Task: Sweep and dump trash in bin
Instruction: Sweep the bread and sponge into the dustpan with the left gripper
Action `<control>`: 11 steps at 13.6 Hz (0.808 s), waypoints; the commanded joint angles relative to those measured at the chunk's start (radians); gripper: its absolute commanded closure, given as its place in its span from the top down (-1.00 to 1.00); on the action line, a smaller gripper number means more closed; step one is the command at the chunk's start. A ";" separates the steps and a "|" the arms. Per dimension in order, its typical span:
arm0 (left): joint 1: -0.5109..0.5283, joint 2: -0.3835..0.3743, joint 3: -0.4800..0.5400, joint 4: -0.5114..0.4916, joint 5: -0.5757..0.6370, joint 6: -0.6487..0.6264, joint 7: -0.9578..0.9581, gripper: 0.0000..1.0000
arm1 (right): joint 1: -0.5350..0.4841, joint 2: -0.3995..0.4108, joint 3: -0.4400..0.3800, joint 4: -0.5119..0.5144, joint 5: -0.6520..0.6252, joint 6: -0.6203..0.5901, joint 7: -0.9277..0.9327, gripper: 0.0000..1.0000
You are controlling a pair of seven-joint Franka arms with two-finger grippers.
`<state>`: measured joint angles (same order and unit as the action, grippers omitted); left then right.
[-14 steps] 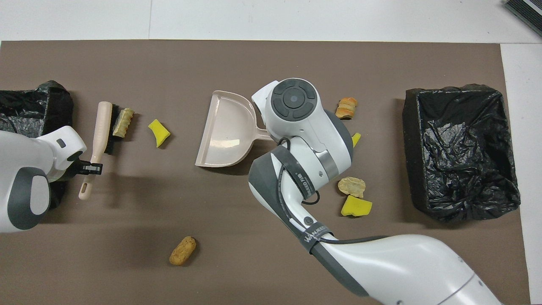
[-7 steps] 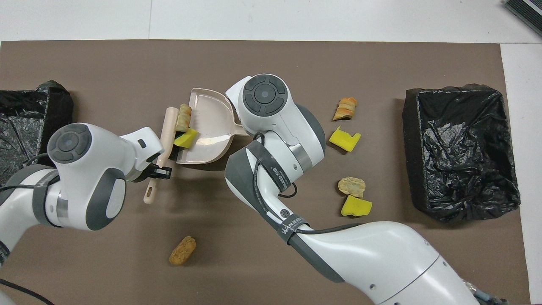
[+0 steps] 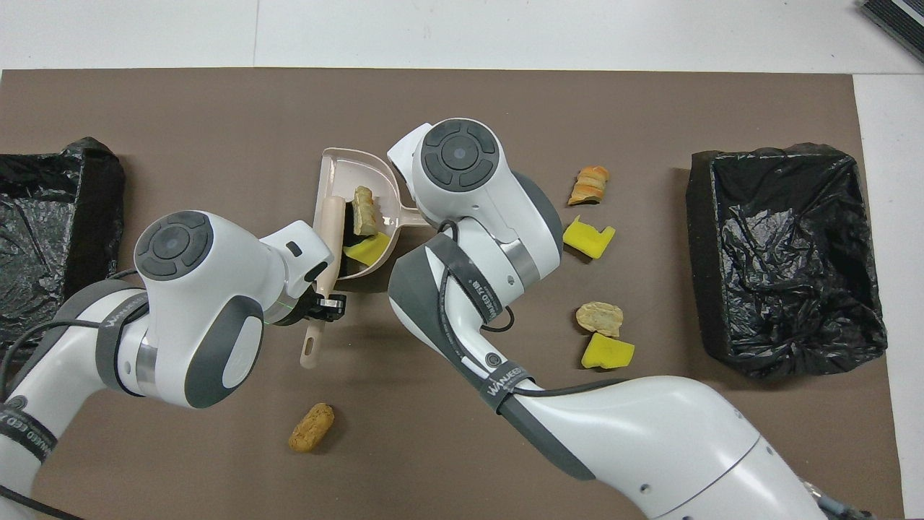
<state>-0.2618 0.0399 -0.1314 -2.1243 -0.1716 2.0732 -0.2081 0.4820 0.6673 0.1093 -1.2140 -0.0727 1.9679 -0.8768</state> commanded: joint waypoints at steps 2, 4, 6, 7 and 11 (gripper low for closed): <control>-0.014 -0.052 0.016 -0.023 0.073 -0.080 -0.320 -1.00 | -0.065 -0.141 0.024 -0.154 0.056 0.009 -0.143 -1.00; -0.016 -0.058 0.016 -0.020 0.116 -0.125 -0.489 -1.00 | -0.101 -0.256 0.026 -0.290 0.059 0.011 -0.203 -1.00; -0.016 -0.093 0.016 -0.020 0.121 -0.181 -0.661 -1.00 | -0.105 -0.378 0.026 -0.434 0.059 0.013 -0.218 -1.00; -0.017 -0.110 0.013 -0.022 0.121 -0.236 -0.735 -1.00 | -0.103 -0.443 0.024 -0.509 0.060 0.016 -0.228 -1.00; -0.095 -0.191 0.007 -0.097 0.121 -0.376 -0.996 -1.00 | -0.062 -0.665 0.026 -0.844 0.091 0.155 -0.265 -1.00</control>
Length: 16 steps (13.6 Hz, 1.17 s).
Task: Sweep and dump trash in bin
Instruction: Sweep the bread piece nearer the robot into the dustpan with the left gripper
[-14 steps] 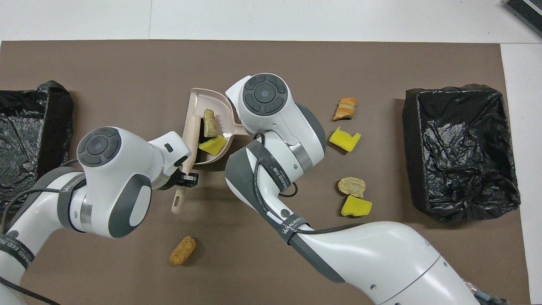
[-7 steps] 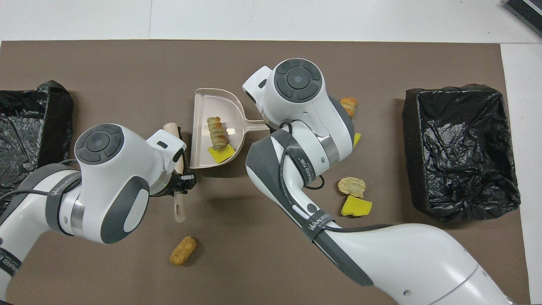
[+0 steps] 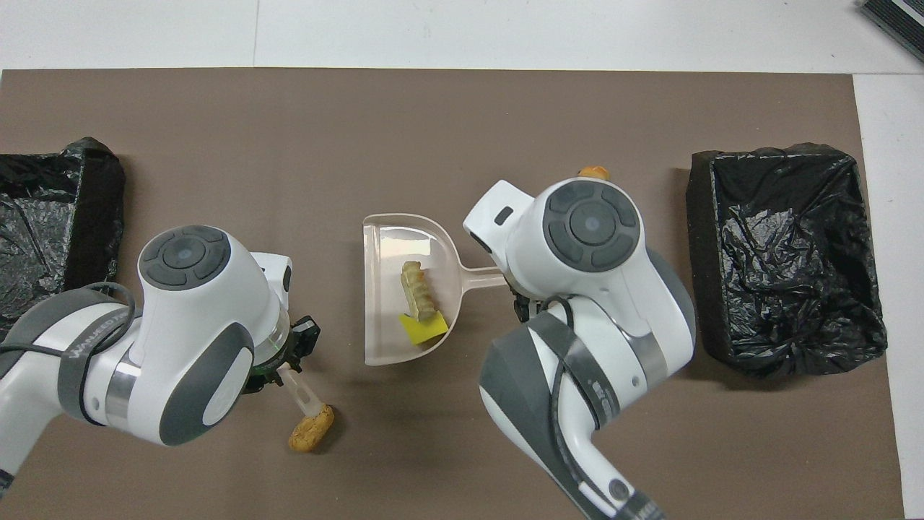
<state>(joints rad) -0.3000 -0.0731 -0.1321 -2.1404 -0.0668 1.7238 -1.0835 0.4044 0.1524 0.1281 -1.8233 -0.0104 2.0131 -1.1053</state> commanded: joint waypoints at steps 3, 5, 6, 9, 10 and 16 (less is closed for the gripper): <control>-0.154 -0.229 0.005 -0.275 -0.010 0.005 -0.196 -1.00 | 0.114 -0.191 0.005 -0.315 0.032 0.114 0.029 -1.00; -0.186 -0.278 0.005 -0.331 -0.059 0.011 -0.194 -1.00 | 0.164 -0.175 0.004 -0.333 0.030 0.133 0.108 -1.00; -0.230 -0.302 0.005 -0.357 -0.065 0.025 -0.185 -1.00 | 0.168 -0.163 0.005 -0.335 0.030 0.137 0.111 -1.00; -0.289 -0.332 0.005 -0.429 -0.119 0.086 -0.110 -1.00 | 0.180 -0.155 0.005 -0.338 0.030 0.138 0.117 -1.00; -0.326 -0.350 0.006 -0.453 -0.128 0.101 -0.101 -1.00 | 0.191 -0.151 0.005 -0.338 0.029 0.139 0.130 -1.00; -0.335 -0.347 0.006 -0.486 -0.134 0.207 -0.059 -1.00 | 0.183 -0.123 0.004 -0.335 0.026 0.150 0.133 -1.00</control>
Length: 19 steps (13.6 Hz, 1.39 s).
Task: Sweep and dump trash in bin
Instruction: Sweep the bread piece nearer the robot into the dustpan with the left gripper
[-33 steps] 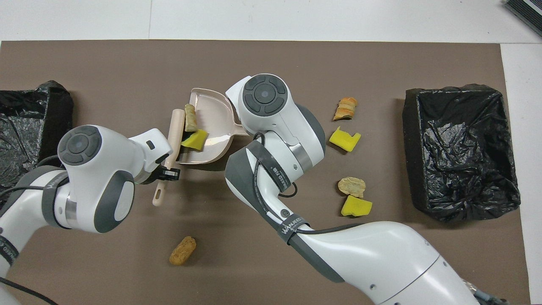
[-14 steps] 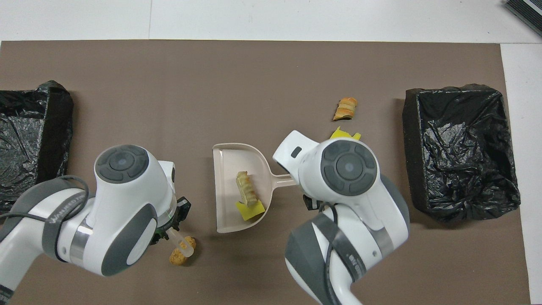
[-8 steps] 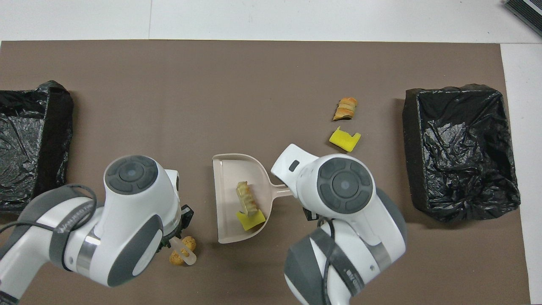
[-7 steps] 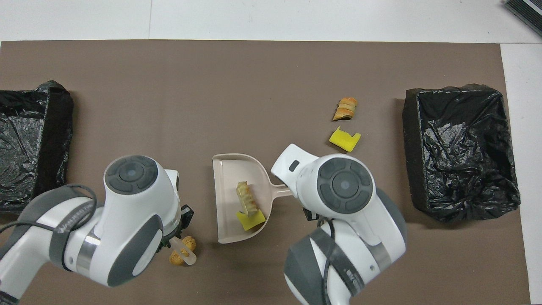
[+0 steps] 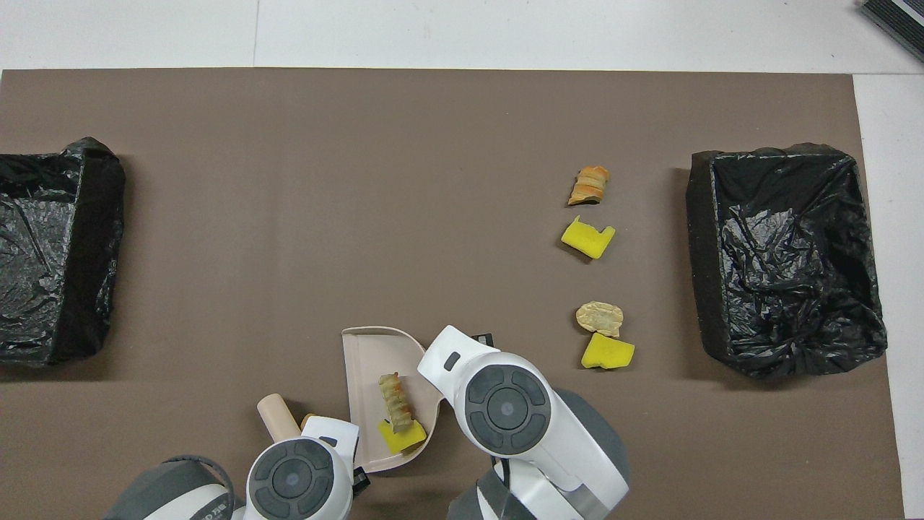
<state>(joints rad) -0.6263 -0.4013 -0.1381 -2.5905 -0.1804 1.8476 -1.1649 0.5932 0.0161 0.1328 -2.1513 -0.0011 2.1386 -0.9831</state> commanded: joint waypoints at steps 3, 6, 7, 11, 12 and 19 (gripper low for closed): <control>-0.006 0.031 0.014 -0.034 -0.039 0.305 0.034 -1.00 | -0.026 0.031 -0.002 0.007 0.013 0.041 -0.005 -1.00; -0.004 0.094 0.015 0.028 -0.062 0.381 0.102 -1.00 | -0.041 0.034 -0.002 0.016 0.010 0.043 -0.015 -1.00; 0.000 0.102 0.023 0.062 -0.062 0.363 0.116 -1.00 | -0.044 0.033 -0.002 0.021 0.010 0.037 -0.017 -1.00; 0.133 0.079 0.034 0.202 -0.062 0.133 0.266 -1.00 | -0.082 0.021 -0.001 0.025 0.010 0.026 -0.061 -1.00; 0.170 0.079 0.034 0.232 -0.062 0.081 0.301 -1.00 | -0.092 0.018 -0.001 0.027 0.010 0.024 -0.077 -1.00; 0.359 0.085 0.035 0.283 -0.028 -0.024 0.626 -1.00 | -0.168 -0.001 -0.001 0.019 0.059 0.124 -0.137 -1.00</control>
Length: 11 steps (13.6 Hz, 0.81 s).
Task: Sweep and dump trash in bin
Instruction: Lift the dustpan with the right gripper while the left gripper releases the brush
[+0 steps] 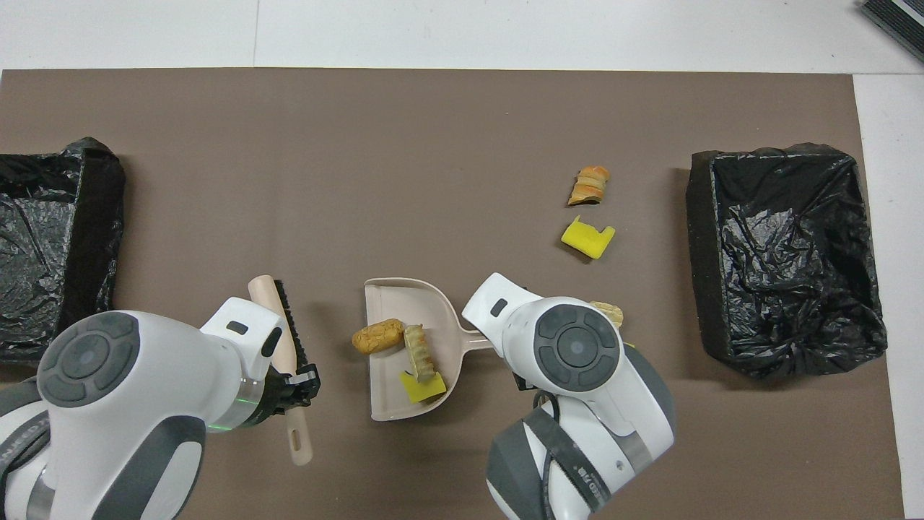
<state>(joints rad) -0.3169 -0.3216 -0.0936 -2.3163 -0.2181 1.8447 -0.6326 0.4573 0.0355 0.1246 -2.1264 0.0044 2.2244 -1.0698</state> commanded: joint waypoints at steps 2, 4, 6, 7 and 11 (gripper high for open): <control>0.085 -0.001 -0.011 -0.008 0.010 0.010 0.192 -1.00 | -0.072 -0.032 0.007 -0.020 0.104 0.107 -0.114 -1.00; 0.070 -0.026 -0.014 -0.063 0.010 0.117 0.202 -1.00 | -0.152 -0.034 0.007 -0.017 0.217 0.124 -0.230 -1.00; 0.024 -0.043 -0.025 -0.098 0.010 0.136 0.203 -1.00 | -0.236 -0.039 0.004 -0.007 0.368 0.121 -0.399 -1.00; -0.013 -0.057 -0.026 -0.118 0.010 0.139 0.202 -1.00 | -0.294 -0.051 0.003 -0.003 0.405 0.104 -0.471 -1.00; -0.160 -0.057 -0.047 -0.198 0.010 0.192 0.139 -1.00 | -0.544 -0.040 -0.005 0.210 0.434 -0.206 -0.669 -1.00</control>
<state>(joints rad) -0.4146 -0.3457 -0.1414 -2.4423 -0.2179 1.9752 -0.4545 0.0168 -0.0078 0.1121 -2.0300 0.4059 2.1591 -1.6552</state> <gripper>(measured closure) 0.731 0.670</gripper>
